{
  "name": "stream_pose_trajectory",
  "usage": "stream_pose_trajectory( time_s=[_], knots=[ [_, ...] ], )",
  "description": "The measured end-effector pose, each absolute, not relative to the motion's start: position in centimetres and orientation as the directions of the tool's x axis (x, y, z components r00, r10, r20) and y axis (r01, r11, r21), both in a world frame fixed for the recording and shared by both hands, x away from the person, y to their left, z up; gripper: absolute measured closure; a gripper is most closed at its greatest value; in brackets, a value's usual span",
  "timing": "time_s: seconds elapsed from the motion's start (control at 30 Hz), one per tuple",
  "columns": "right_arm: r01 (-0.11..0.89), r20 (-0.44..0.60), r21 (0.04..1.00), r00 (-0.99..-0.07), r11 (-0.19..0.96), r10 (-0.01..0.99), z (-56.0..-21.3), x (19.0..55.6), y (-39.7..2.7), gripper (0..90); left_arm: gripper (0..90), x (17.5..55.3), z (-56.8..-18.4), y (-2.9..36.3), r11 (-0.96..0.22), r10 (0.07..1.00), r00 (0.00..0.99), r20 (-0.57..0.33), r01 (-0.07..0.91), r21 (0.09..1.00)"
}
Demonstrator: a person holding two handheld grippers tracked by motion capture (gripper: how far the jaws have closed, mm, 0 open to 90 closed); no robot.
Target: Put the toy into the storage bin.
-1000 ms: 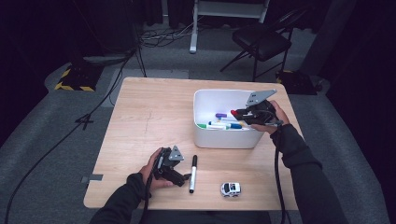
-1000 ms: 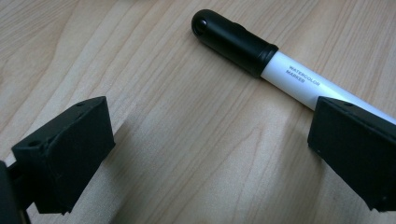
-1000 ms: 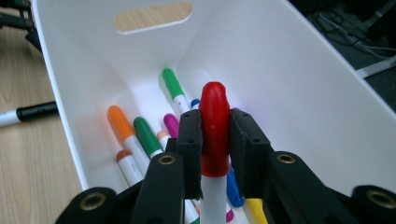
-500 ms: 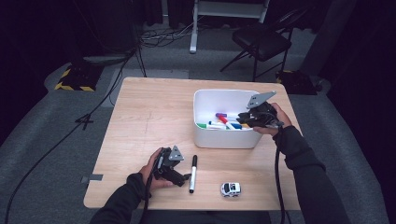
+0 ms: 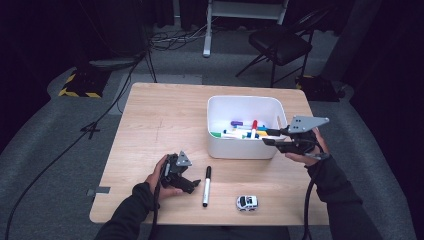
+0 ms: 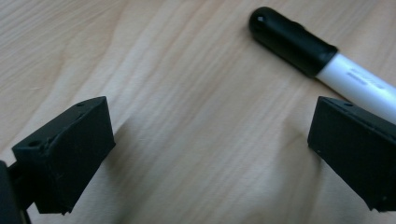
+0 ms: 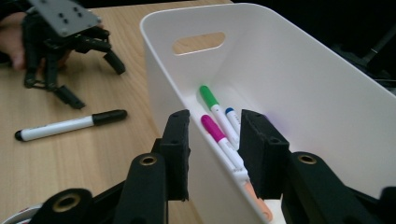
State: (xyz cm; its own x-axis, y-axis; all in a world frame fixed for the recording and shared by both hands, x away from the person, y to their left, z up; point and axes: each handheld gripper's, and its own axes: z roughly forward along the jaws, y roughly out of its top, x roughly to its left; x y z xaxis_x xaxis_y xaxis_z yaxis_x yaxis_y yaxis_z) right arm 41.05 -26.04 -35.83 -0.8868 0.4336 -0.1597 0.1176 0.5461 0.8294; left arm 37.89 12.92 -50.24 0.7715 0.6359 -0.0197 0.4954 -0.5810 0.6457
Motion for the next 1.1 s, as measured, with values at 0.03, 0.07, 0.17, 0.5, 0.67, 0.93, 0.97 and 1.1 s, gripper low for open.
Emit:
stream_pose_trajectory(
  time_s=[0.03,0.07,0.17,0.5,0.67,0.93,0.97,1.1],
  knots=[
    [0.111,-0.16,0.831,-0.891,0.545,0.426,-36.1,40.5,-26.2,62.6,0.5,38.1,-50.3,12.9,-0.574,0.643,0.765,-0.02,0.5,0.649],
    [0.104,-0.153,0.833,-0.9,0.543,0.408,-36.4,40.1,-26.3,62.3,0.5,38.2,-50.2,12.8,-0.565,0.658,0.753,-0.021,0.511,0.648],
    [0.1,-0.147,0.823,-0.913,0.559,0.38,-37.7,38.9,-26.5,60.7,0.2,38.7,-50.2,12.4,-0.56,0.666,0.745,-0.027,0.524,0.642],
    [0.174,-0.07,0.763,-0.935,0.623,0.348,-44.5,37.9,-26.1,56.3,0.3,40.1,-50.2,9.3,-0.595,0.61,0.792,-0.013,0.468,0.653],
    [0.209,-0.037,0.733,-0.938,0.648,0.344,-47.0,38.1,-25.6,52.3,0.4,40.6,-50.2,6.8,-0.608,0.579,0.815,-0.035,0.46,0.647],
    [0.231,-0.014,0.726,-0.937,0.648,0.349,-48.3,38.2,-24.9,45.4,0.2,40.3,-50.2,4.3,-0.613,0.577,0.816,-0.036,0.462,0.641],
    [0.214,-0.024,0.729,-0.941,0.65,0.337,-48.3,38.2,-24.8,44.5,0.2,40.2,-50.2,4.5,-0.611,0.579,0.815,-0.041,0.466,0.64],
    [0.186,-0.03,0.742,-0.95,0.644,0.309,-48.4,38.2,-24.3,41.9,0.2,39.7,-50.3,5.7,-0.615,0.563,0.826,-0.036,0.447,0.65]
  ],
)
